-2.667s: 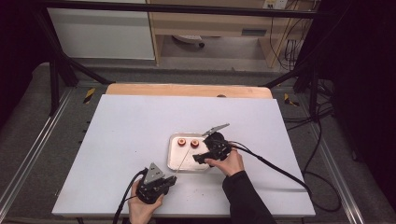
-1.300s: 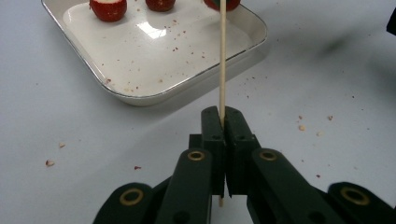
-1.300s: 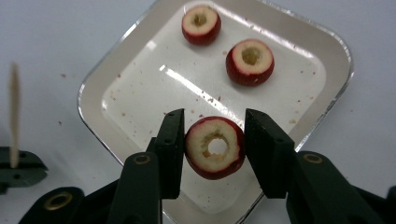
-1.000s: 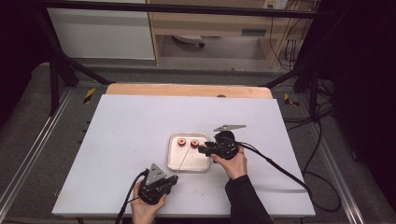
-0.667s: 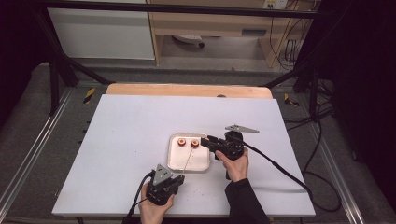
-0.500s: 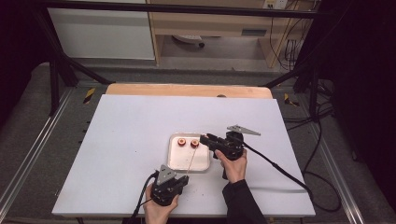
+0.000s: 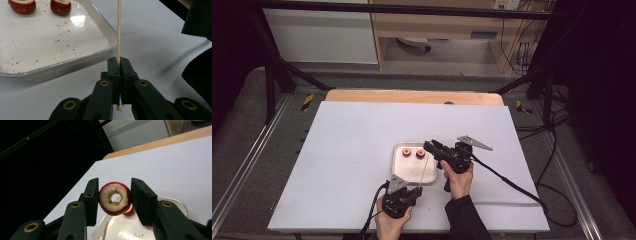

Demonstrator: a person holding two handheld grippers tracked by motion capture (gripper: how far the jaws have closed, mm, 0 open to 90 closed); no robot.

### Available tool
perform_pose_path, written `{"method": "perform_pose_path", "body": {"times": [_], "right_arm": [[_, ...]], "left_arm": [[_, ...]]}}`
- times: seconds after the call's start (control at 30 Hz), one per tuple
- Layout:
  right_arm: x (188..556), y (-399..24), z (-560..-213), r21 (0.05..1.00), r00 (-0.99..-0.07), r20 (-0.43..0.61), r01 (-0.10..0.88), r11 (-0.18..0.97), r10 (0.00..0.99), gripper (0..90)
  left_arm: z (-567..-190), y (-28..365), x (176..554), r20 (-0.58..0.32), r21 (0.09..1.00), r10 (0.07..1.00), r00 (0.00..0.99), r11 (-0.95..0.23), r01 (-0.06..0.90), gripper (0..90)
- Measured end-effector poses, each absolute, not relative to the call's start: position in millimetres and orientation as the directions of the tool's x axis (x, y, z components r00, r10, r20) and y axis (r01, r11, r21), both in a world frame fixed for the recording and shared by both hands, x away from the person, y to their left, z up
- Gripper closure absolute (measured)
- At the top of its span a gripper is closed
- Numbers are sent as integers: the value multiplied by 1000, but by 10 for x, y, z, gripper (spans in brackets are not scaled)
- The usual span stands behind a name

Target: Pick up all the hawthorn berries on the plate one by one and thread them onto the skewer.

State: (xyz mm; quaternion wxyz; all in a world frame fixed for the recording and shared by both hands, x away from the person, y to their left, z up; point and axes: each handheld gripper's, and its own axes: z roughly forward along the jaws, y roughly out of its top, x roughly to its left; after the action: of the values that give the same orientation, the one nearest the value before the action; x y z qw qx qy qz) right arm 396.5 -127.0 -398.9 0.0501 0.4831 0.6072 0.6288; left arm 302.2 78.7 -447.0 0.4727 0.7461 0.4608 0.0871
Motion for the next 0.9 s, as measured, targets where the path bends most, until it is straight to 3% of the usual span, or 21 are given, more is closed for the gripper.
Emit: {"method": "perform_pose_path", "body": {"times": [0.9], "right_arm": [[3941, -1265, -3984, 816, -540, 550, 512, -270, 637, 599]], "left_arm": [[-4471, 804, 3050, -329, 784, 771, 545, -98, 613, 884]]}}
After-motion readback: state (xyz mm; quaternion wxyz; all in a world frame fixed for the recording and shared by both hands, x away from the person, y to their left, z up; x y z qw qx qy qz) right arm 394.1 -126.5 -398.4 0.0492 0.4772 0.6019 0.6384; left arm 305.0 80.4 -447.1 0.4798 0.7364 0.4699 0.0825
